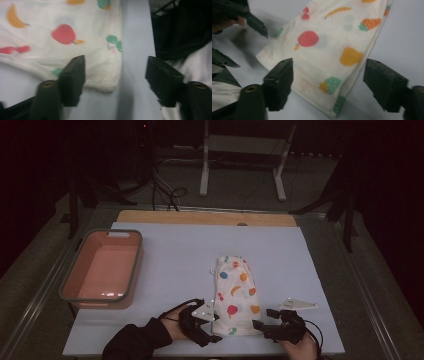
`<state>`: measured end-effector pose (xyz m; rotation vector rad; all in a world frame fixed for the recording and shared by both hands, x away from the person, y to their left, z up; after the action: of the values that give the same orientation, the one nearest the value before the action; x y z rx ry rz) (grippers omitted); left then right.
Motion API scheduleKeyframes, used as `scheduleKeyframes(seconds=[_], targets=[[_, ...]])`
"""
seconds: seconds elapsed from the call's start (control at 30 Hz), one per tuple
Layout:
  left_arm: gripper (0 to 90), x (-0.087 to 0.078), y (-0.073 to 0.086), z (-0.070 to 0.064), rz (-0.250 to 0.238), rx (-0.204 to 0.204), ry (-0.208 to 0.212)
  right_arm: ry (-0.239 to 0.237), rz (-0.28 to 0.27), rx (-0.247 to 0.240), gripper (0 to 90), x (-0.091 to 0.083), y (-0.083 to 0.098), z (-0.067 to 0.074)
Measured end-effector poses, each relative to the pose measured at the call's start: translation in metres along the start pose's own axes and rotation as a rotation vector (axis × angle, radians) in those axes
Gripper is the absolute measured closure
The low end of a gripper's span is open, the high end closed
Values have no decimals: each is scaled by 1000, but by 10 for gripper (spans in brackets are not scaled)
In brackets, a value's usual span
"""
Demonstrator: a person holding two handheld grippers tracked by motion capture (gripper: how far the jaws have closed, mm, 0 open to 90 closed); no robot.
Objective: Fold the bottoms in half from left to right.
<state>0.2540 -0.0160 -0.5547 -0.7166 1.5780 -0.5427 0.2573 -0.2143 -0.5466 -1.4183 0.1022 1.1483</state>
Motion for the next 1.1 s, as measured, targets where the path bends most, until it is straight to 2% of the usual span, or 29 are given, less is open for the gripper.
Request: scheduleKeyframes(seconds=[0.03, 0.07, 0.1, 0.17, 0.23, 0.27, 0.43, 0.63, 0.83, 1.1], targets=[[289, -5, -3, 6, -24, -22, -14, -2, -6, -5, 219, 0, -1, -1], [180, -6, -4, 9, -29, -33, -19, 3, -14, -16, 165, 0, -5, -2], [153, -8, -5, 11, -40, -45, -28, -10, -11, -28, 137, 1, -6, -2], [104, -10, -7, 16, -57, -76, -35, -23, -20, -37, 140, 2, -9, -2], [63, -12, -6, 21, -58, -85, -52, -24, -13, -53, 139, 4, -10, -2], [52, -13, -7, 24, -62, -94, -60, -26, -27, -56, 140, 5, -12, -3], [45, -20, -9, 37, -89, -127, -95, -40, -66, -94, 130, 8, -24, -5], [43, -27, -12, 51, -112, -162, -144, -10, -117, -106, 129, 12, -42, -19], [35, -32, -11, 64, -127, -195, -194, 30, -132, -114, 135, 19, -55, -32], [24, -41, -13, 80, -138, -223, -242, 27, -148, -137, 141, 25, -69, -38]])
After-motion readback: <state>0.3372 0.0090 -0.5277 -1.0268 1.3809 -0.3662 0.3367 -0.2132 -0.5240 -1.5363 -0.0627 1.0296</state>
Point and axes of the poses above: each handheld gripper's, and its own axes: x roughly forward along the jaws, y roughly out of its underside, z roughly to its left, the point moved 8 cm from there along x, roughly forward along the jaws, and after that the axes turned 3 degrees about y, right-handed, at the moved point
